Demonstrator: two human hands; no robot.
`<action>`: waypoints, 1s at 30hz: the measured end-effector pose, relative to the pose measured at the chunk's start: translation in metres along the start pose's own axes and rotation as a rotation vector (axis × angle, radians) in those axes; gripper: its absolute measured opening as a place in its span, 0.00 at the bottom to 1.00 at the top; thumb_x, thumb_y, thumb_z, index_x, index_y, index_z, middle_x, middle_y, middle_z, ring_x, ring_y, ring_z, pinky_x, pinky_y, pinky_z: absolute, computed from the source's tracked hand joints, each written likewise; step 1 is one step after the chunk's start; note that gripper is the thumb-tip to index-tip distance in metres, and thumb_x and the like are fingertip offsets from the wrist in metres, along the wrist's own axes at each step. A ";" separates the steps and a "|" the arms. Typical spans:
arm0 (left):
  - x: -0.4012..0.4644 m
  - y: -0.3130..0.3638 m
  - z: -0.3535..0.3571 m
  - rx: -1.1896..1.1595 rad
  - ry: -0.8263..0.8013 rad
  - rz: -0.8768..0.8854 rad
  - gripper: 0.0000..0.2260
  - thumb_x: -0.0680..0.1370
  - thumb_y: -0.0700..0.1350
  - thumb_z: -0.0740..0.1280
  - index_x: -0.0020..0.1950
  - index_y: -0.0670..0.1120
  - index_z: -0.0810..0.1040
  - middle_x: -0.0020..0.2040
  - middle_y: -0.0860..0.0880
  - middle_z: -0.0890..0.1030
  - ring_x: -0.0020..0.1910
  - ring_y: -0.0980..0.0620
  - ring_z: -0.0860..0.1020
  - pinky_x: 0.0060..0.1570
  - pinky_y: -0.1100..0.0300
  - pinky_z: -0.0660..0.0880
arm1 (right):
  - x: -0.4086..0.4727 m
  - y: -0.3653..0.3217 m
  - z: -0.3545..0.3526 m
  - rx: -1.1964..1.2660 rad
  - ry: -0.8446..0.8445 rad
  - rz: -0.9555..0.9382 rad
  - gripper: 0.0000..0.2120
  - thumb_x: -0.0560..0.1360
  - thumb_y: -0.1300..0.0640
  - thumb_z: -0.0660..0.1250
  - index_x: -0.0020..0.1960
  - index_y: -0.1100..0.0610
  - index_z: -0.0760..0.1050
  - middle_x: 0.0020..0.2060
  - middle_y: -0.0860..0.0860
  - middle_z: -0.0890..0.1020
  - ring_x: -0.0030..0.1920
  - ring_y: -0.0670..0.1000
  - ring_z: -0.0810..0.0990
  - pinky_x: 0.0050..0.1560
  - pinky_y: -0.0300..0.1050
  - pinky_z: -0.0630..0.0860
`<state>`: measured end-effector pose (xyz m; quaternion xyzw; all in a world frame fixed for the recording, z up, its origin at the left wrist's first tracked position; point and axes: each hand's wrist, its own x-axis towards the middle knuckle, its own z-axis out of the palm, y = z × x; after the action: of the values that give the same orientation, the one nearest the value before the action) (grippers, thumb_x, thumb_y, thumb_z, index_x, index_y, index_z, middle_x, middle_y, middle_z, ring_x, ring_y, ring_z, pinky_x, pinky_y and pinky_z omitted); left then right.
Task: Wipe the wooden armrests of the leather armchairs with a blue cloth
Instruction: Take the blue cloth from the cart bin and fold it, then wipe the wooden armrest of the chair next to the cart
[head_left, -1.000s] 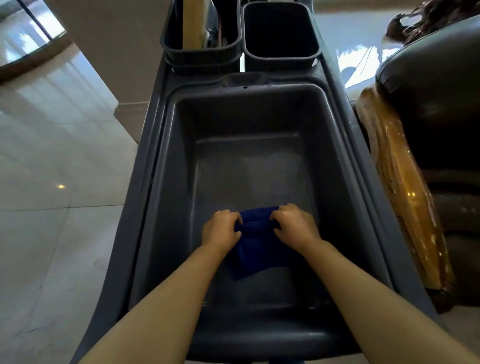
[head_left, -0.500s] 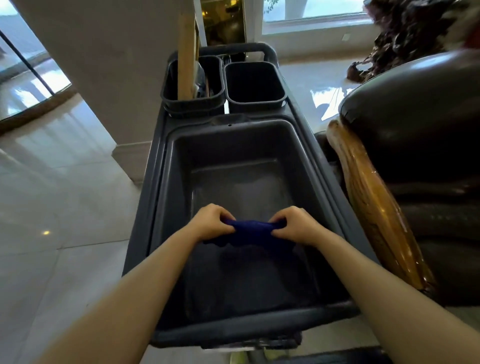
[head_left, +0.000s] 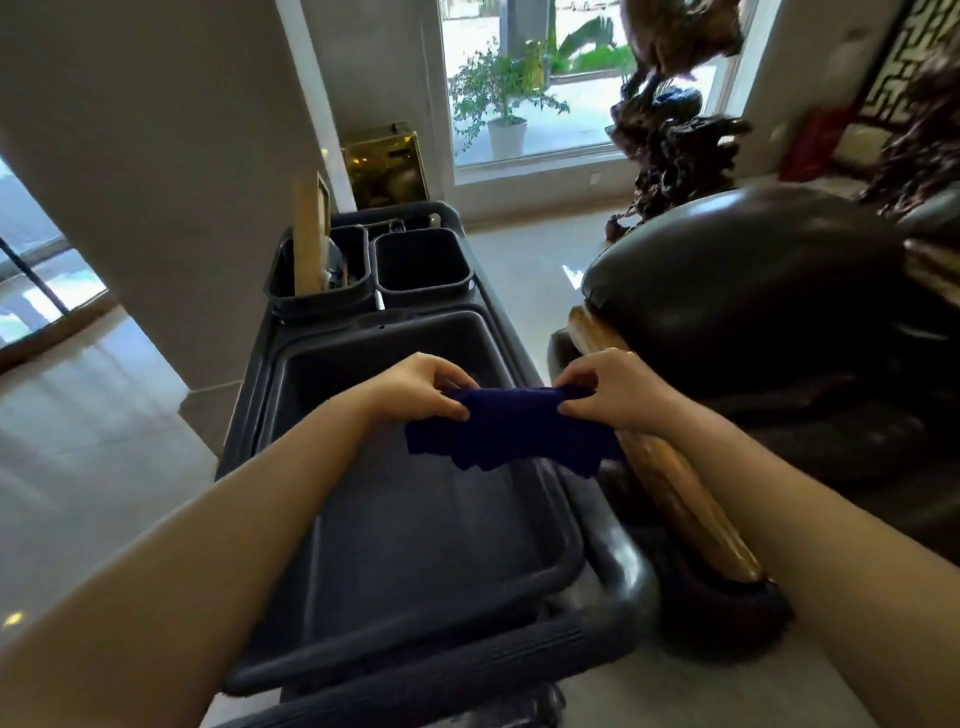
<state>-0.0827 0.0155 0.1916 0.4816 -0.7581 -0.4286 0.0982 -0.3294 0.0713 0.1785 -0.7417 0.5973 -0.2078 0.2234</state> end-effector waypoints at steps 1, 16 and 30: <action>0.002 0.015 0.007 0.006 0.001 0.008 0.12 0.69 0.35 0.71 0.50 0.47 0.80 0.44 0.46 0.83 0.42 0.53 0.80 0.44 0.62 0.78 | -0.010 0.007 -0.012 -0.001 0.001 -0.002 0.09 0.69 0.58 0.70 0.49 0.53 0.81 0.38 0.44 0.81 0.39 0.42 0.79 0.43 0.36 0.76; 0.076 0.191 0.268 0.007 0.009 0.015 0.10 0.71 0.39 0.70 0.49 0.51 0.79 0.44 0.52 0.81 0.45 0.54 0.80 0.42 0.63 0.77 | -0.191 0.244 -0.132 0.062 0.010 0.181 0.13 0.68 0.54 0.71 0.37 0.35 0.73 0.37 0.39 0.80 0.39 0.35 0.79 0.33 0.30 0.72; 0.207 0.135 0.406 0.028 0.024 -0.146 0.12 0.70 0.36 0.68 0.50 0.48 0.79 0.43 0.52 0.79 0.43 0.55 0.78 0.41 0.62 0.77 | -0.160 0.424 -0.062 0.198 -0.132 0.288 0.14 0.70 0.59 0.70 0.44 0.40 0.73 0.39 0.41 0.79 0.41 0.39 0.78 0.38 0.32 0.73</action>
<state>-0.5047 0.0946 -0.0116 0.5420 -0.7257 -0.4181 0.0693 -0.7334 0.1437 -0.0229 -0.6352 0.6578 -0.1821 0.3615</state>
